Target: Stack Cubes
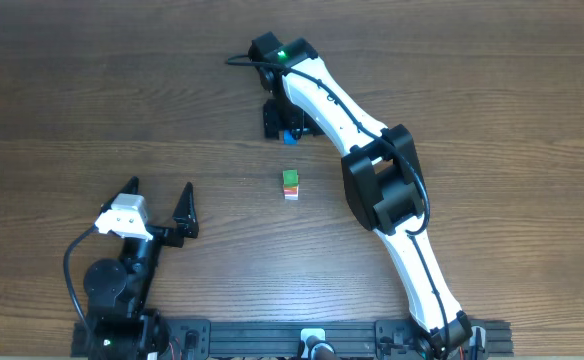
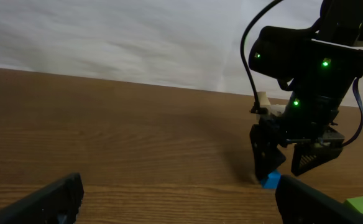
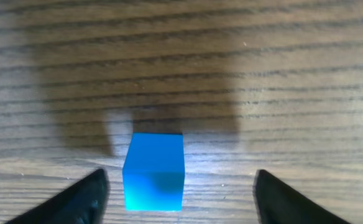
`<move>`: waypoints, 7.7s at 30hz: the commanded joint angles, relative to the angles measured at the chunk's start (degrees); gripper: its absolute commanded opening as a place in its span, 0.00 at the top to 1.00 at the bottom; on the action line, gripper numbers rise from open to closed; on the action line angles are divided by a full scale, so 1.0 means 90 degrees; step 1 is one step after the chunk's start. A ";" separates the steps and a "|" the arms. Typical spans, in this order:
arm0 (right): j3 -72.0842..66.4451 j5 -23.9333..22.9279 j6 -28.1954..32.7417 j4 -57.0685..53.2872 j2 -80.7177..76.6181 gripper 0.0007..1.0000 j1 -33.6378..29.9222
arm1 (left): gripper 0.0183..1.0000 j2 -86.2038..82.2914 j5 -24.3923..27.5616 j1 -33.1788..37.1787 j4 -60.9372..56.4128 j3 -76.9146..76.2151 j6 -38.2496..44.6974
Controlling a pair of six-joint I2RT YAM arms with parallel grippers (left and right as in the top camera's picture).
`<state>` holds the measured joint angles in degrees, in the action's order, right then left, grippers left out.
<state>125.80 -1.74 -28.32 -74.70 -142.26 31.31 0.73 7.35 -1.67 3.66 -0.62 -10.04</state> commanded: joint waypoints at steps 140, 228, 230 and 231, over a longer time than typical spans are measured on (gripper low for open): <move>-0.2195 0.0425 -0.1236 -0.0733 0.3055 0.99 0.1115 | 0.00 -0.0044 0.0083 0.0039 0.0002 0.0034 0.0070; -0.2409 0.0420 -0.1324 -0.0486 0.3055 0.70 0.1151 | 0.00 -0.0044 0.0083 0.0039 0.0002 0.0034 0.0070; -0.2409 0.0420 -0.1324 -0.0486 0.3055 0.67 0.1151 | 0.00 -0.0044 0.0083 0.0039 0.0002 0.0034 0.0070; -0.2409 0.0420 -0.1324 -0.0486 0.3055 0.65 0.1151 | 0.00 -0.0044 0.0083 0.0039 0.0002 0.0034 0.0070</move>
<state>104.66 1.67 -40.23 -79.20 -115.98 41.36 0.73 7.35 -1.67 3.66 -0.64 -10.04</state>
